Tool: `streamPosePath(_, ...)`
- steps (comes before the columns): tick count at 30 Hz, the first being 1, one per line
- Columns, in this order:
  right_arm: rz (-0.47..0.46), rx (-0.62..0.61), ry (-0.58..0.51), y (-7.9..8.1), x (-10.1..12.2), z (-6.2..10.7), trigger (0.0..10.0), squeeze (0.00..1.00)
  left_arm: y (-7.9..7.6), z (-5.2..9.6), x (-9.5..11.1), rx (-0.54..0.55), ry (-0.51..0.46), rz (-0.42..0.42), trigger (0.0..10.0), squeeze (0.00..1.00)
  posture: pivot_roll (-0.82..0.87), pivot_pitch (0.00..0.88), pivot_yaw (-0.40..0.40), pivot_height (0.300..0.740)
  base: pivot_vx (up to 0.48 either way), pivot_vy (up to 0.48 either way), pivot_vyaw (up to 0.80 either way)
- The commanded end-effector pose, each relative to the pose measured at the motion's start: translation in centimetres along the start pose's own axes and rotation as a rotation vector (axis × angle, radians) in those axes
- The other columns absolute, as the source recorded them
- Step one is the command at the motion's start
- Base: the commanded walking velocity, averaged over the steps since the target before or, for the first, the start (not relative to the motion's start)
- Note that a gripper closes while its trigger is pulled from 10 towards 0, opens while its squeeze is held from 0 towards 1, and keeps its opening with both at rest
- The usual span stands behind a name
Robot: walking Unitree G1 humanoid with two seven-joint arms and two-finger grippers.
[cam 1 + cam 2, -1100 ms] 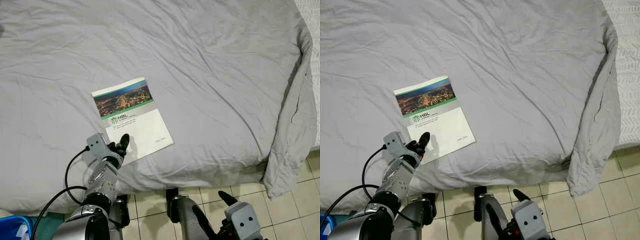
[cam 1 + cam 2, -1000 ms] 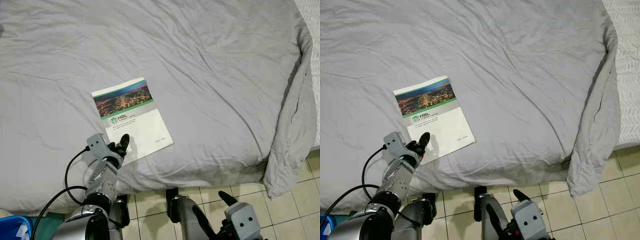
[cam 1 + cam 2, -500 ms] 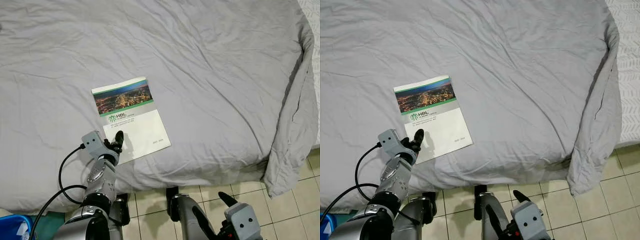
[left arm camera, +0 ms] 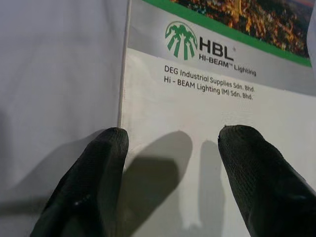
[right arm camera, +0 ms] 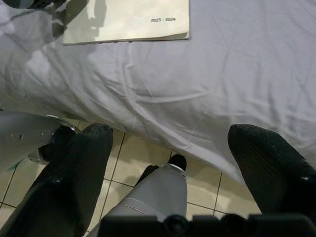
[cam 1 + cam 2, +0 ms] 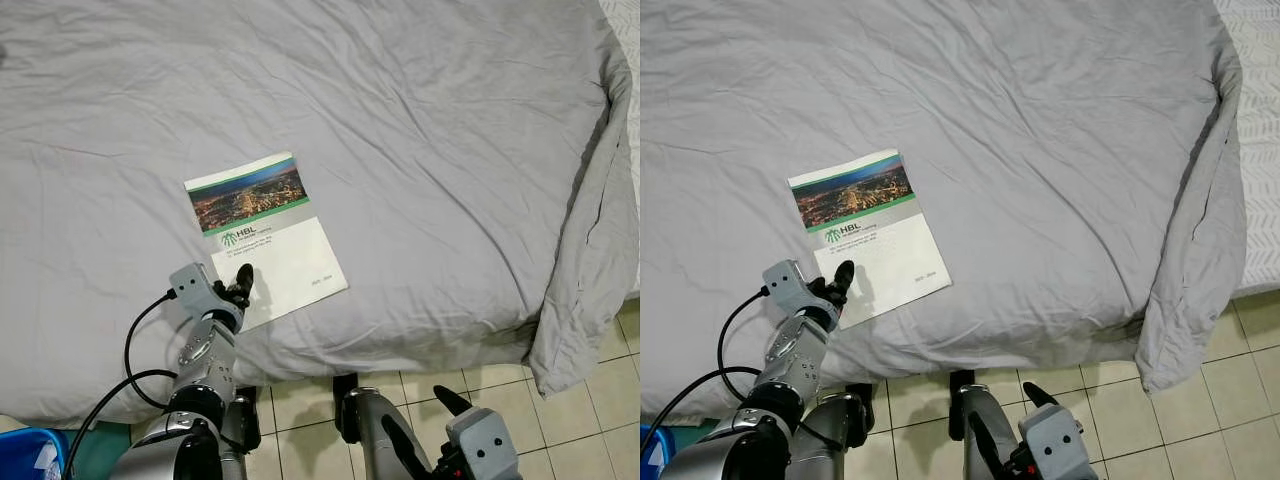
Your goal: Clean up the room
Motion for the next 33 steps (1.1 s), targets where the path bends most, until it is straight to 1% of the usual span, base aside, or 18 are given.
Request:
streamPosePath(1, -0.016, 0.009, 0.072, 0.5, -1.6, 0.8, 10.0, 0.06, 1.8, 1.3, -3.8, 0.077, 0.124, 0.042, 10.0, 0.00, -0.30, 0.623, -0.111, 0.740, 0.000, 0.000, 0.00)
streamPosePath(2, -0.015, 0.011, 0.073, 0.5, -1.6, 0.9, 10.0, 0.05, 2.3, 1.5, -4.0, 0.106, 0.128, 0.061, 10.0, 0.00, -0.31, 0.625, -0.111, 0.740, 0.000, 0.000, 0.00)
streamPosePath(5, -0.016, 0.011, 0.077, 0.5, -1.7, 0.9, 10.0, 0.05, 3.1, 1.7, -3.7, 0.143, 0.107, 0.080, 10.0, 0.00, -0.31, 0.624, -0.111, 0.740, 0.000, 0.000, 0.00)
streamPosePath(8, -0.016, 0.012, 0.081, 0.6, -1.8, 1.0, 10.0, 0.05, 3.0, 1.7, -4.0, 0.131, 0.123, 0.106, 10.0, 0.00, -0.30, 0.620, -0.109, 0.740, 0.000, 0.000, 0.00)
streamPosePath(9, -0.015, 0.013, 0.081, 0.6, -1.8, 1.0, 10.0, 0.05, 3.0, 1.7, -4.2, 0.133, 0.130, 0.127, 10.0, 0.00, -0.30, 0.618, -0.109, 0.740, 0.000, 0.000, 0.00)
streamPosePath(10, -0.014, 0.012, 0.081, 0.6, -1.8, 1.0, 10.0, 0.05, 2.9, 1.8, -4.7, 0.135, 0.148, 0.168, 10.0, 0.00, -0.31, 0.617, -0.110, 0.740, 0.000, 0.000, 0.00)
streamPosePath(11, -0.014, 0.012, 0.081, 0.5, -1.8, 1.0, 10.0, 0.05, 2.8, 1.8, -4.8, 0.131, 0.154, 0.181, 10.0, 0.00, -0.31, 0.617, -0.110, 0.740, 0.000, 0.000, 0.00)
streamPosePath(15, -0.015, 0.011, 0.080, 0.6, -1.8, 0.9, 10.0, 0.05, 2.2, 1.9, -5.6, 0.113, 0.189, 0.174, 10.0, 0.00, -0.31, 0.617, -0.110, 0.740, 0.000, 0.000, 0.00)
streamPosePath(16, -0.015, 0.012, 0.080, 0.6, -1.8, 0.9, 10.0, 0.05, 2.1, 1.9, -5.7, 0.113, 0.196, 0.153, 8.9, 0.00, -0.31, 0.617, -0.111, 0.740, 0.000, 0.000, 0.00)
streamPosePath(17, -0.015, 0.013, 0.079, 0.6, -1.8, 0.9, 10.0, 0.05, 1.9, 1.8, -5.8, 0.109, 0.202, 0.137, 0.0, 0.00, -0.31, 0.616, -0.110, 0.740, 0.000, 0.000, 0.00)
streamPosePath(20, -0.015, 0.012, 0.080, 0.7, -1.8, 0.9, 10.0, 0.05, 1.7, 1.7, -5.8, 0.101, 0.211, 0.089, 0.0, 0.00, -0.31, 0.613, -0.108, 0.740, 0.000, 0.000, 0.00)
streamPosePath(22, -0.016, 0.012, 0.079, 0.7, -1.8, 0.9, 10.0, 0.05, 1.7, 1.7, -5.7, 0.100, 0.212, 0.082, 0.0, 0.00, -0.31, 0.612, -0.106, 0.740, 0.000, 0.000, 0.00)
streamPosePath(23, -0.016, 0.010, 0.078, 0.7, -1.7, 0.9, 10.0, 0.05, 1.8, 1.6, -5.5, 0.100, 0.208, 0.051, 0.0, 0.00, -0.31, 0.614, -0.104, 0.740, 0.000, 0.000, 0.00)
streamPosePath(27, -0.018, 0.007, 0.081, 0.6, -1.8, 0.9, 10.0, 0.05, 1.5, 1.4, -5.0, 0.083, 0.196, -0.022, 0.0, 0.00, -0.31, 0.616, -0.103, 0.740, 0.000, 0.000, 0.00)
streamPosePath(29, -0.018, 0.007, 0.081, 0.6, -1.8, 0.9, 10.0, 0.05, 1.4, 1.3, -4.9, 0.080, 0.196, -0.031, 0.0, 0.00, -0.31, 0.616, -0.103, 0.740, 0.000, 0.000, 0.00)
streamPosePath(30, -0.019, 0.006, 0.084, 0.6, -2.0, 0.8, 10.0, 0.05, 0.9, 1.1, -4.5, 0.059, 0.177, -0.088, 0.0, 0.00, -0.30, 0.612, -0.097, 0.740, 0.000, 0.000, 0.00)
streamPosePath(31, -0.020, 0.005, 0.086, 0.6, -2.1, 0.8, 10.0, 0.05, 0.7, 1.0, -4.2, 0.046, 0.161, -0.110, 0.0, 0.00, -0.30, 0.611, -0.095, 0.740, 0.000, 0.000, 0.00)
streamPosePath(33, -0.019, 0.003, 0.085, 0.5, -2.1, 0.6, 10.0, 0.05, 0.1, 0.9, -3.5, 0.016, 0.125, -0.182, 0.0, 0.00, -0.28, 0.595, -0.085, 0.740, 0.000, 0.000, 0.00)
Point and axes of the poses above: a point about 5 cm out from each wrist's last joint towards the gripper, its own z axis pointing back from the gripper into the wrist, its own x axis along the axis of the wrist's last joint, y = z × x, the point moved 5 cm from there along -z, pointing out of the wrist towards the gripper, and after that the axes turned 5 degrees about z, right-handed, at the moved point
